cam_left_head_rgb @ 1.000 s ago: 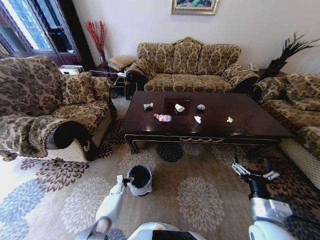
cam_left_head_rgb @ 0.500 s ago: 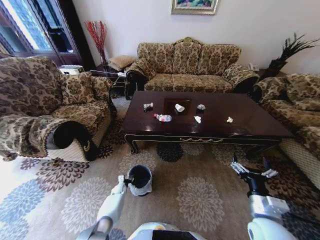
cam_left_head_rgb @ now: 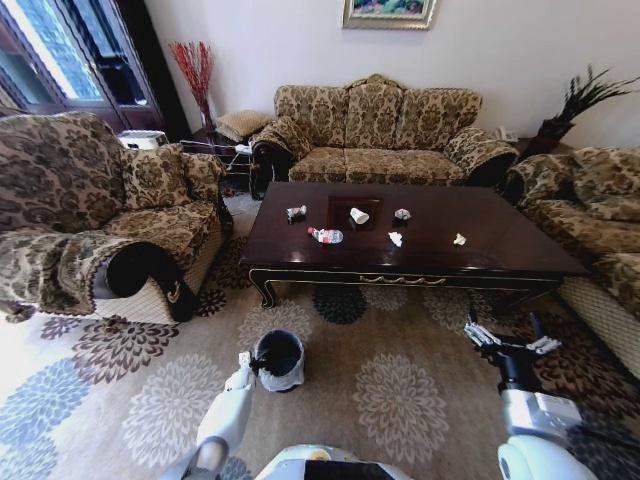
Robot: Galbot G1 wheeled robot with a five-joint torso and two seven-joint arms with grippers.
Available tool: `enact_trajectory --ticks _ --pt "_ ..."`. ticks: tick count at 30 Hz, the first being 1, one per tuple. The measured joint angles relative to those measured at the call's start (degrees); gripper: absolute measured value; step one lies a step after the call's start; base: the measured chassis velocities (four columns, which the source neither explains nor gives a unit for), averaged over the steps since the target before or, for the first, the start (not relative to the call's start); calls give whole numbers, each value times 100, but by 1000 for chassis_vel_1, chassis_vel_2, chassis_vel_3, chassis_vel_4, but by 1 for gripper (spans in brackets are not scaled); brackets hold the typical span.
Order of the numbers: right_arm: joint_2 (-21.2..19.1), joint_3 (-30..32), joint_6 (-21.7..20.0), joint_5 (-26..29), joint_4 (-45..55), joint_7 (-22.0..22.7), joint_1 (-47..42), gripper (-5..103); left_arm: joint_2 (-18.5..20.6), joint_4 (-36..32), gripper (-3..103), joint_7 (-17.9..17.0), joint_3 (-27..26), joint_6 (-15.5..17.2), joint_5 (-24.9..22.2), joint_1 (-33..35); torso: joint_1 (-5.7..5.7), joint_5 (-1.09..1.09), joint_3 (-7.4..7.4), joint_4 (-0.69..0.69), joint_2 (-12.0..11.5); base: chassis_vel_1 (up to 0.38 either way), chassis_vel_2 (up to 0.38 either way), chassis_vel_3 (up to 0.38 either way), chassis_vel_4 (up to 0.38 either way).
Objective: Move to the front of the table and place the trash on the table into the trash bin.
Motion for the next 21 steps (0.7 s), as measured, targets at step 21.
enact_trajectory --ticks 21 --pt "-210 121 -123 222 52 -12 123 100 121 -2313 2 -34 -81 111 -217 1112 0 -1 0 0 0 0 0 0 0"
